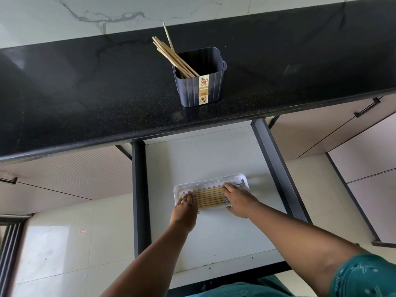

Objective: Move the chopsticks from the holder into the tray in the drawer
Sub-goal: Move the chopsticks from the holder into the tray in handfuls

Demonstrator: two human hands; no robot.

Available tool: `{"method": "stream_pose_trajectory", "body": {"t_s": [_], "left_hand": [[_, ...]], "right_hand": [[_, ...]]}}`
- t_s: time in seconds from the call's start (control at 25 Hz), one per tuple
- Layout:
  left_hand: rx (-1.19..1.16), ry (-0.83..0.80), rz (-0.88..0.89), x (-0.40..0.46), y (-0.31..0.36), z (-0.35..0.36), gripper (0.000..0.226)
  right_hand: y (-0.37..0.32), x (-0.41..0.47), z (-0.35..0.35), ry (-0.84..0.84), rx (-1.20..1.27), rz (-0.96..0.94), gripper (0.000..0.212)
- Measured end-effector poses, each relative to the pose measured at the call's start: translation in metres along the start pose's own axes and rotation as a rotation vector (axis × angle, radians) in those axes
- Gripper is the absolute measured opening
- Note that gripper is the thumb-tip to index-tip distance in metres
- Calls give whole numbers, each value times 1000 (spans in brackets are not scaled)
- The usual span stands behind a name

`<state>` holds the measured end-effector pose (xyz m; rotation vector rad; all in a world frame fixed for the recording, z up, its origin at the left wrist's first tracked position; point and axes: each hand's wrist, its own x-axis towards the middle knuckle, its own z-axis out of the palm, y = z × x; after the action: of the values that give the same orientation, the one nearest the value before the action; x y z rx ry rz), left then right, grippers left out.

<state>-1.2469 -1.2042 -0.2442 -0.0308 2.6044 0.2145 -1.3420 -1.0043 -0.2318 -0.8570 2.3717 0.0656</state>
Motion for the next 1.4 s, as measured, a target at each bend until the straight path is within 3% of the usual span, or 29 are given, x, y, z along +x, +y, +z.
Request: {"method": "stream_pose_trajectory", "body": {"t_s": [0.12, 0.2, 0.28, 0.32, 0.52, 0.64, 0.88, 1.04, 1.2, 1.32, 1.4], "left_hand": [[-64, 20, 10, -1, -2, -2, 71], [-81, 41, 61, -6, -4, -6, 97], [-94, 89, 113, -14, -5, -17, 123], [-98, 152, 142, -16, -5, -22, 124], [-90, 469, 195, -8, -1, -54, 66], [-78, 595, 224, 1, 7, -100, 43], [-3, 896, 244, 29, 4, -236, 25], [75, 948, 189, 54, -4, -328, 28], [104, 806, 2, 91, -15, -361, 31], [78, 754, -15, 108, -20, -350, 29], [49, 801, -12, 113, -18, -341, 28]], "right_hand": [[1, -3, 1, -8, 39, -21, 98], [0, -11, -3, -38, 136, -24, 114], [-3, -20, -10, -8, 193, -43, 103], [-5, -23, -13, 50, 200, -56, 91], [-21, -17, -45, 470, 221, -17, 45], [-38, -6, -87, 652, 265, -46, 26], [-52, 15, -220, 927, 439, -44, 13], [-45, 43, -311, 1018, 461, -58, 15], [-33, 86, -371, 752, 485, 170, 22], [-19, 119, -394, 448, 167, 245, 40], [-15, 135, -396, 226, 45, 228, 38]]}}
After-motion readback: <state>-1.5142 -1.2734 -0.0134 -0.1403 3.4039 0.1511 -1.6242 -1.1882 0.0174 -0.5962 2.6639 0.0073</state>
